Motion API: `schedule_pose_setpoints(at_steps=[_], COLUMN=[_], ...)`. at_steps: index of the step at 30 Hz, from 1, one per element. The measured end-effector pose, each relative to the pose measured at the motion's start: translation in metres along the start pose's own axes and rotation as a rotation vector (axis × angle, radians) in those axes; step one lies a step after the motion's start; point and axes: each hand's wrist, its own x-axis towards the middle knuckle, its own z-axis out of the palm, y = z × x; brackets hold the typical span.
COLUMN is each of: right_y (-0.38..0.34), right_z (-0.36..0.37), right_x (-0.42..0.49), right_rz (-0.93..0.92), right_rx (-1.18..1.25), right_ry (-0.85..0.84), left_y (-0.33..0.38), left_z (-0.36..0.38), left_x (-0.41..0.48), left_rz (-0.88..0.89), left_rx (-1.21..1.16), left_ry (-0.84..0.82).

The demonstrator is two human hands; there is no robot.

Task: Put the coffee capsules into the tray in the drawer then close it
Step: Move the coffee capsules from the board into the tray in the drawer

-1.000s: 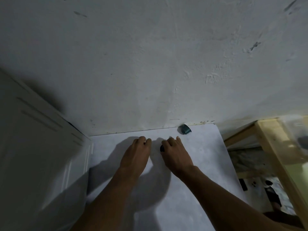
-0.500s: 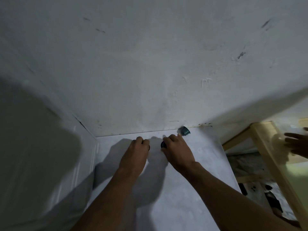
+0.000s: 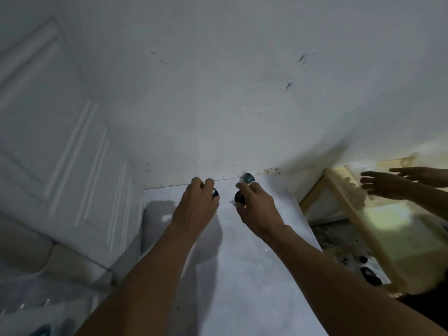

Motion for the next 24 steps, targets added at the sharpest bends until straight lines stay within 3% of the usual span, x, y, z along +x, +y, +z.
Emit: schedule_pose_setpoints(at_steps=[8,15,24], right_y=[-0.007,-0.002,-0.04], right_z=[-0.033,-0.058,-0.063], right_x=[-0.053,-0.118,-0.18], right_rz=[0.023,-0.128,-0.253], right_rx=[0.091,0.148,0.262], right_ry=[0.06,0.153,0.089], left_y=[0.033,0.069,0.074], left_z=[-0.035,-0.049,-0.08], left_x=[-0.059,-0.134,-0.228], left_rz=[-0.051,-0.159,-0.27], left_rx=[-0.114,-0.273,-0.253], left_ry=[0.143,0.19,0.253])
